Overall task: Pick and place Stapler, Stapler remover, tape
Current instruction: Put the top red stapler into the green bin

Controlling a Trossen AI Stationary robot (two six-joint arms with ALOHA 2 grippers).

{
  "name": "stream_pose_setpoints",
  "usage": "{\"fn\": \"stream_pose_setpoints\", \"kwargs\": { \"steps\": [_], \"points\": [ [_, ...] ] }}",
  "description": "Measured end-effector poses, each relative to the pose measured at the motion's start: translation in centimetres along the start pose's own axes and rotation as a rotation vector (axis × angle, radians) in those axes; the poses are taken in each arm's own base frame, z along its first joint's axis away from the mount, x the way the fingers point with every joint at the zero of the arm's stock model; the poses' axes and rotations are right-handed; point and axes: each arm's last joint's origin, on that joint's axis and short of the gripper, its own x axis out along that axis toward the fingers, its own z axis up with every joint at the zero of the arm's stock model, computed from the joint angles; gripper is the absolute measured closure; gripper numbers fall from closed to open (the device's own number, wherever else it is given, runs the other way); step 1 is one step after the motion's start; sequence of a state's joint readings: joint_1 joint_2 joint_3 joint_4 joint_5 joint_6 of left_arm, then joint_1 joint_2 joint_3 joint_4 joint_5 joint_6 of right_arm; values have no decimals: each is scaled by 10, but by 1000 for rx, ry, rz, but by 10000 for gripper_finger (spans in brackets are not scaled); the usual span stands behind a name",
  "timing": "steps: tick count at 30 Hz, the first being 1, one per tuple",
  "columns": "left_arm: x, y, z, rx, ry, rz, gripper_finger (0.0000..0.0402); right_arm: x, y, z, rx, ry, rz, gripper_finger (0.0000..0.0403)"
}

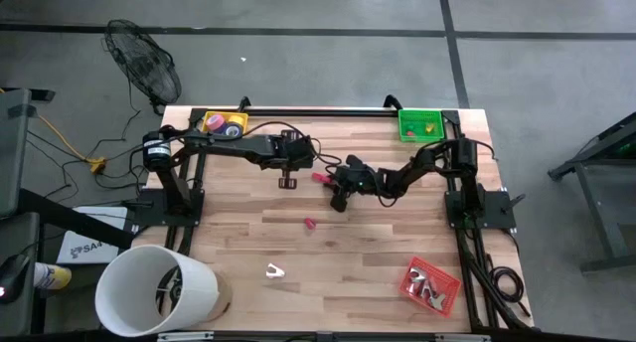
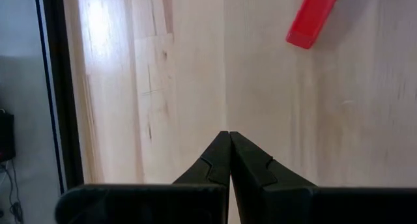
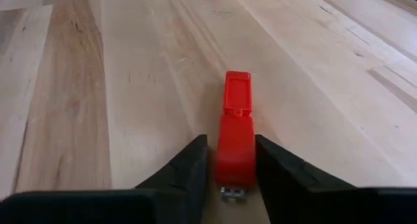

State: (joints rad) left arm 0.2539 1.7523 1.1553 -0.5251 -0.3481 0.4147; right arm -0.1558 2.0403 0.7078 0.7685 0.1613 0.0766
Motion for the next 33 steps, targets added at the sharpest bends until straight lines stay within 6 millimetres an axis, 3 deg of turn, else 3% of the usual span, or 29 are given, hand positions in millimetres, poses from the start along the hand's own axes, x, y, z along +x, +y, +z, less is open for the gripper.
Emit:
{"fn": "stream_pose_setpoints", "kwargs": {
  "steps": [6, 16, 23, 33],
  "points": [
    [0, 0, 0, 0, -1, -1, 401, 0, 0, 0, 8, -2, -2, 338],
    [0, 0, 0, 0, 0, -2, 401, -15, -3, 15, 22, 29, -57, 339],
    [0, 0, 0, 0, 0, -1, 401, -54, -12, 40, 35, 113, -220, 339],
    [0, 0, 0, 0, -1, -1, 401, -135, -38, 75, 110, 120, -528, 339]
  ]
}}
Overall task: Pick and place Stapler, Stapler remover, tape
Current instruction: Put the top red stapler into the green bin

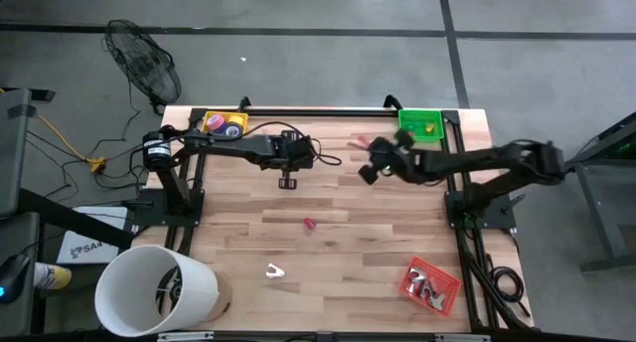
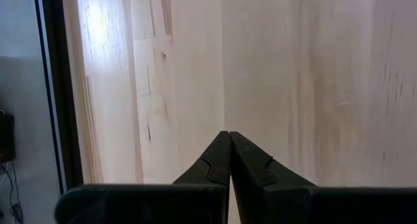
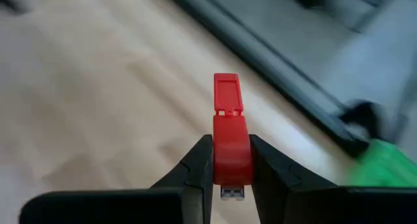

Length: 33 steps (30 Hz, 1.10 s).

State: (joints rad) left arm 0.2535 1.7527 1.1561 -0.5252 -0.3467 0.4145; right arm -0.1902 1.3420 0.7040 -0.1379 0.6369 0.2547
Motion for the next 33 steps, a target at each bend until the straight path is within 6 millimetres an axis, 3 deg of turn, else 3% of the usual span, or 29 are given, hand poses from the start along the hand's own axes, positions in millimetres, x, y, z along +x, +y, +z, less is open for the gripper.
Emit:
{"fn": "stream_pose_setpoints", "kwargs": {
  "steps": [7, 19, 33],
  "points": [
    [0, -1, 0, 0, -8, -18, 401, -18, -51, 2, 115, 68, -165, 339],
    [0, -1, 0, -1, -10, -22, 401, 3, -119, -10, 233, 290, -263, 337],
    [0, -1, 0, -2, -11, -22, 401, 26, -160, -28, 295, 449, -297, 336]
  ]
}}
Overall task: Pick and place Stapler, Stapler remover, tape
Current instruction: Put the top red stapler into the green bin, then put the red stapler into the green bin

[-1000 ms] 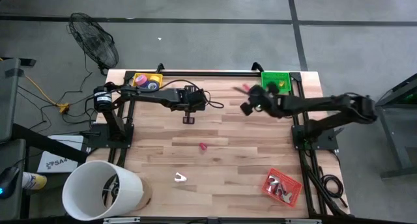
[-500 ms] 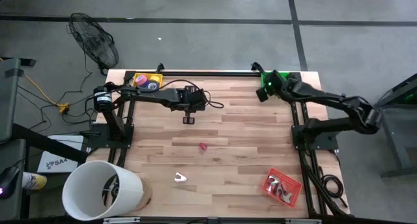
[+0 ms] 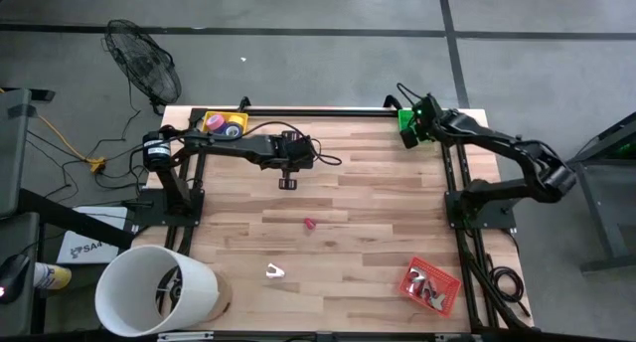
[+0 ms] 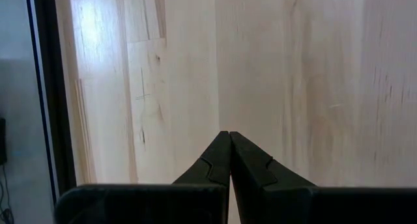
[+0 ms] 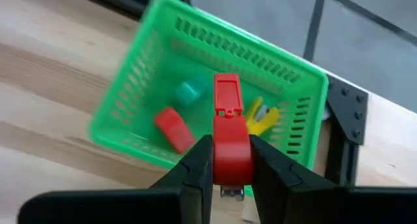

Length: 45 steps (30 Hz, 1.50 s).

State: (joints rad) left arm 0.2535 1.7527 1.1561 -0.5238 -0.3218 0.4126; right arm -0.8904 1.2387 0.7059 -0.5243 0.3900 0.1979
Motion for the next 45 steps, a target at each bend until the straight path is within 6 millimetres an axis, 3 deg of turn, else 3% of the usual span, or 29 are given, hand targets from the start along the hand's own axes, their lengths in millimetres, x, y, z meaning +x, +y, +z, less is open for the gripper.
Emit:
{"fn": "stream_pose_setpoints", "kwargs": {
  "steps": [13, 28, 36, 41, 45],
  "points": [
    [0, 0, 1, -1, -12, -17, 401, 29, 11, -4, -77, 86, -84, 325],
    [0, -1, 0, 2, -5, -19, 401, 32, 13, 1, -28, 34, -109, 234],
    [0, -3, -3, 13, 15, -57, 401, 14, 12, 6, -19, -19, 66, 231],
    [-2, -9, -1, 56, -18, -148, 401, -9, 13, 8, -50, -101, 174, 229],
    [-6, -21, 4, 191, -59, -186, 401, -31, 20, 6, -117, -178, 269, 232]
  ]
}}
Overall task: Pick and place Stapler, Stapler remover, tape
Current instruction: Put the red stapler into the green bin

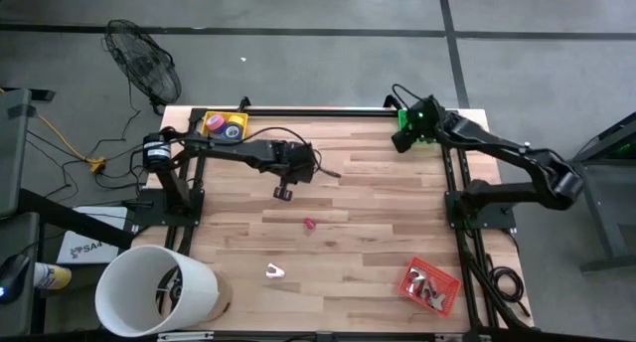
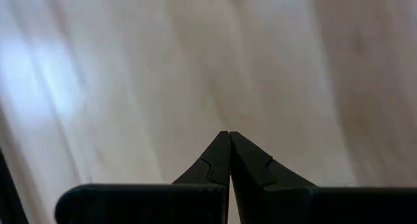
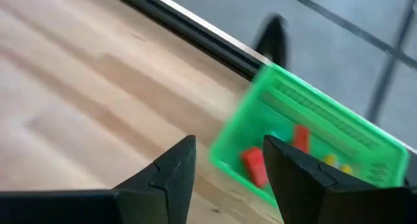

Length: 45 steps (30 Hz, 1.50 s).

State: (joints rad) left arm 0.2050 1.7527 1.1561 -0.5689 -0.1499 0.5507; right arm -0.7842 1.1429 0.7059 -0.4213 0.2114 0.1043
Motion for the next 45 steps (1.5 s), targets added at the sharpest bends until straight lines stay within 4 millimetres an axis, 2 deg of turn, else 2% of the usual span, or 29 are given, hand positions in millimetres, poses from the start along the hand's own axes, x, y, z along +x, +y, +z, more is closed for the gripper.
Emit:
{"fn": "stream_pose_setpoints", "kwargs": {
  "steps": [10, 18, 21, 24, 32, 35, 40, 45],
  "points": [
    [-7, -38, 21, 496, -137, -126, 401, -43, 42, -6, -161, -125, 248, 233],
    [-15, -70, 34, 852, -191, -132, 401, -58, 70, -18, -273, -124, 360, 233],
    [-17, -78, 42, 845, -220, -93, 396, -61, 75, -22, -295, -117, 370, 233],
    [-20, -84, 47, 835, -250, -80, 369, -63, 79, -26, -311, -112, 346, 234],
    [-20, -98, 54, 864, -300, -95, 226, -68, 85, -31, -329, -112, 332, 233],
    [-13, -102, 55, 900, -334, -142, 194, -69, 87, -32, -327, -112, 342, 233],
    [3, -106, 57, 901, -315, -150, 182, -71, 90, -34, -339, -112, 353, 233],
    [7, -106, 56, 900, -287, -127, 182, -72, 91, -35, -350, -107, 359, 234]
  ]
}}
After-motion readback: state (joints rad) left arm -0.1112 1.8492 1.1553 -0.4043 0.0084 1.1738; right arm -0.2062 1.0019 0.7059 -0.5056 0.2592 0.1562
